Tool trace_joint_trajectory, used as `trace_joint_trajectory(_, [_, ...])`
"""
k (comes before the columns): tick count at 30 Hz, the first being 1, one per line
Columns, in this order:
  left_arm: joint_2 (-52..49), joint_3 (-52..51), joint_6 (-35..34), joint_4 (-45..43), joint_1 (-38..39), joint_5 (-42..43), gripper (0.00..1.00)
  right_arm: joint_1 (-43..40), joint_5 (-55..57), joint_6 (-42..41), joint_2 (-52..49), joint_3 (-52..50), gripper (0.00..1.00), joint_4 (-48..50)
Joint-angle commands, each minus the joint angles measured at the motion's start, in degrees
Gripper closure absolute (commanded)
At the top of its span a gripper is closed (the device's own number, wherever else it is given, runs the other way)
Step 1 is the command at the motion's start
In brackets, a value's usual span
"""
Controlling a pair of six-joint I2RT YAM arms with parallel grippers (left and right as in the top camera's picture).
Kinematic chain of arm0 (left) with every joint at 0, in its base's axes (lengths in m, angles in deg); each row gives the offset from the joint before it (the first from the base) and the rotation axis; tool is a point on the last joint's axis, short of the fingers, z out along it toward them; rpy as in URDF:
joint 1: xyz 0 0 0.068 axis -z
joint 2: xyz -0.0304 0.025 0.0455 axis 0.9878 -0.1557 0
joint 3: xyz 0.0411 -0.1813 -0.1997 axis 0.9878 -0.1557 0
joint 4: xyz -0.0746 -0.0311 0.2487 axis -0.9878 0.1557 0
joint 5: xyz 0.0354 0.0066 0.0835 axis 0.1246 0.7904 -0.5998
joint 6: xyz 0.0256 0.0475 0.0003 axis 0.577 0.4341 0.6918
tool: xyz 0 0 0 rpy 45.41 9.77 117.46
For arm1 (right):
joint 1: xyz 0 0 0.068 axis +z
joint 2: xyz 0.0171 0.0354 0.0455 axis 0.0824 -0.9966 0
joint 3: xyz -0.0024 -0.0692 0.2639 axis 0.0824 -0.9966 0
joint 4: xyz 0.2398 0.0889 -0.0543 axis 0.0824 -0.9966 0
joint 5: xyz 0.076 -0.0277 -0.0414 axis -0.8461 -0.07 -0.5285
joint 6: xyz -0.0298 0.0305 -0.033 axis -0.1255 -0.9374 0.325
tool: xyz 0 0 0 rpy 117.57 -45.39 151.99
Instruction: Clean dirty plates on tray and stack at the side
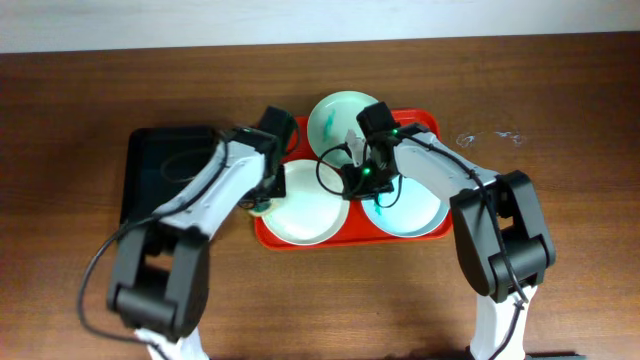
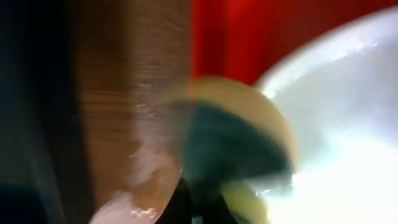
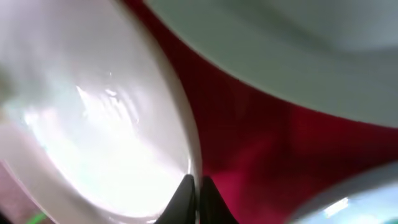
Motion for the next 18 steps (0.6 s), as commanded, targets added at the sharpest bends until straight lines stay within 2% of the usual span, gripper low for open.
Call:
trace_joint_trajectory(1, [10.6,2.9,-0.7,0.4,-4.7,1.3,1.00,-0.4,3.3,0.2,1.0,5.2,0.96,-2.6])
trace_joint_trajectory(5, [17.6,2.9,-0.7,2.3,-14.6,4.0,1.00,2.1,16.6,0.4,2.3,14.3,0.96,-11.1])
trace_joint_trajectory(9, [18.6,2.9,-0.7,5.5,-22.3,4.3,1.00,7.6,33.4,0.8,2.5,25.4,0.96,-20.2])
trace_joint_trajectory(13, [18.5,2.8,-0.7,6.5,-27.5,5.0,1.00,16.8,58.9,0.8,2.5,35.3,0.96,-28.0])
trace_joint_trajectory(18, [18.5,2.8,-0.7,6.5,-29.7,5.9,1.00,26.3,87.8,0.8,2.5,37.5,0.96,-29.9])
